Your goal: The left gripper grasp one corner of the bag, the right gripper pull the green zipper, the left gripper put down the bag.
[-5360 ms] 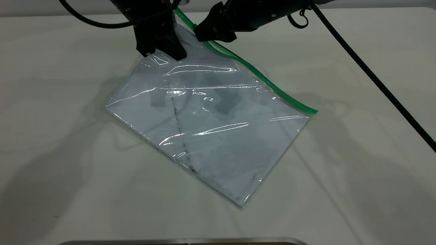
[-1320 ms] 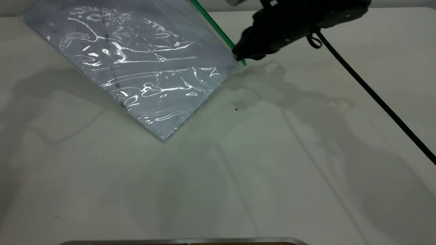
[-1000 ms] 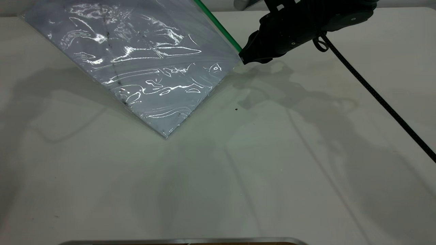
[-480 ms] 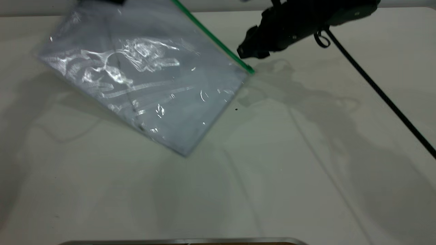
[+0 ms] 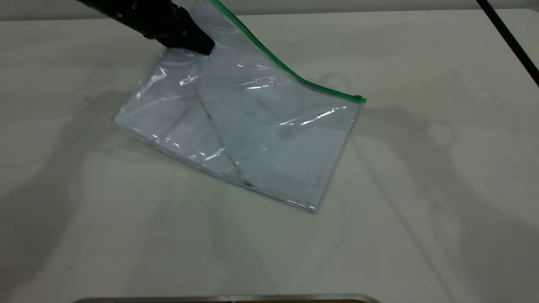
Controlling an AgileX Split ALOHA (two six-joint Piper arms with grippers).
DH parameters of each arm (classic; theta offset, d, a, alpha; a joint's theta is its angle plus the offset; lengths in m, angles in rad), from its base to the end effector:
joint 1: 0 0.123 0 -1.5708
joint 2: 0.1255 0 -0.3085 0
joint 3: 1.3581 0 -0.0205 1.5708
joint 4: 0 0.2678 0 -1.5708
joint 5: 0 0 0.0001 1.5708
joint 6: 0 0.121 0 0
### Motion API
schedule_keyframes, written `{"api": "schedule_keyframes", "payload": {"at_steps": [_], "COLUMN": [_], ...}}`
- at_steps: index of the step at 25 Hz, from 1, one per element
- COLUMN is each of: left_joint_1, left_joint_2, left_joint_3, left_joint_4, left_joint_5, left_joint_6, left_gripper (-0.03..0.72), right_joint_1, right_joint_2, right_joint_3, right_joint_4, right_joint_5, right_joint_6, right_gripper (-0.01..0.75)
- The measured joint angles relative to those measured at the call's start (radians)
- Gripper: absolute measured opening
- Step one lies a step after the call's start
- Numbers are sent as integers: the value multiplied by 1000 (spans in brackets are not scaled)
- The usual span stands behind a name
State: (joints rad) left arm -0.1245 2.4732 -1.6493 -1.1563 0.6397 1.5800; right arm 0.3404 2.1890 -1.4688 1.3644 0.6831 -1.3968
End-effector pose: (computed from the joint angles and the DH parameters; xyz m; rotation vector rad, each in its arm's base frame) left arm 0.5163 -0.1313 0.0309 0.9560 2.2596 -0.5829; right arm 0.4494 0.2386 0.1400 -0.8090 2.1839 0.9086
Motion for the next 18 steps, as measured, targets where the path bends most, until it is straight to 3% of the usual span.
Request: {"api": "schedule_keyframes", "payload": {"at_steps": [3,6,9,13,18], "left_joint_1": [-2,4,28,78,142], "left_joint_2": [1,-6,-45,-146,-333], "left_joint_3": [0,0,0,0,0], "left_joint_4": [-2,32,97,159,239], "left_joint_5": [26,54,116,226,447], "left_joint_6": [-85,-173,-269,-422,-546], "left_gripper": [237,404,498,515,495], "right_joint_1": [0,0,0,0,0], "right_joint_2": [-46,-119,-194,-279,-390], "right_joint_3": [0,0,0,0,0], "right_joint_4": [-155,-272,-393,-548,-767], "right_joint_5": [134,294,449,509,518], "right_joint_6": [185,325,389,499,812], "right_gripper": [440,436,413,379,369]}}
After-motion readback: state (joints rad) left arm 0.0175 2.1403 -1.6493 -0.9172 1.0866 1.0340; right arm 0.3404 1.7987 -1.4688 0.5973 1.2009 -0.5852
